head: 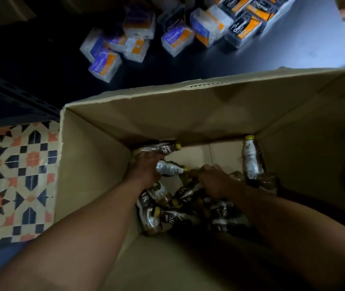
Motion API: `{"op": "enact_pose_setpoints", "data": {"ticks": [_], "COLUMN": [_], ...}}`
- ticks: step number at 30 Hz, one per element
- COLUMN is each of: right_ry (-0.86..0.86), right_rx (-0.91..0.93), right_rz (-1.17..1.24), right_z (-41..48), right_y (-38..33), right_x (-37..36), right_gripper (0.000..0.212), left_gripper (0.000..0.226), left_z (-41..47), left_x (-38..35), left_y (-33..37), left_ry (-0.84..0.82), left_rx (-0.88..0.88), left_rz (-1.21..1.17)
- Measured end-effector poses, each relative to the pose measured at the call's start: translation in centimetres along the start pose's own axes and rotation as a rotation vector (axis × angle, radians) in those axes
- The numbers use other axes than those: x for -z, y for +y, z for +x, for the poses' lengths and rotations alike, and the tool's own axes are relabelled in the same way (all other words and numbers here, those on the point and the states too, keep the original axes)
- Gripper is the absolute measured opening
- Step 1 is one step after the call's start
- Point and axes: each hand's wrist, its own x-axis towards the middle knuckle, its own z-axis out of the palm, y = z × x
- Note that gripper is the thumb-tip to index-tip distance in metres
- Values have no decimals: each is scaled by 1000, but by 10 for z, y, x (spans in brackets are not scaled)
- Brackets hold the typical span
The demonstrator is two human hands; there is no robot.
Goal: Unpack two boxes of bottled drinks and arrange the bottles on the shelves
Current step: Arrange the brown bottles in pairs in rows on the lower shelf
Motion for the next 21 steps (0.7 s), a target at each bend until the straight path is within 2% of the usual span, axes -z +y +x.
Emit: {"op": "enact_pose_setpoints", "data": {"ticks": [4, 7, 9, 12, 15, 18, 21], "right_ry": [38, 101, 150, 246, 394, 566, 784], "right_rx": [13, -18, -54, -122, -135, -119, -52], "right_rz": [-30, 20, 134, 377, 595, 752, 782], "right_z": [-5, -16, -30, -56, -85, -116, -149], "right_y": [14, 30, 38, 43, 37, 19, -7], "right_x": [8, 14, 23, 42, 62, 83, 104], "right_gripper": [72, 63, 62, 63, 59, 51, 73], "left_gripper": [54, 47, 48, 37, 33, 50, 77], "left_z": [1, 0, 0, -9, -25, -51, -84], "left_x": [3, 8, 12, 29, 50, 76, 104], "left_y": [3, 3, 2, 17, 39, 58, 72], "left_ry": [-6, -22, -22, -3, 13, 28, 109], "left_rx": [-2, -16, 3, 22, 5, -56, -150], "left_rz": [40, -99, -272, -500, -596, -663, -734]}}
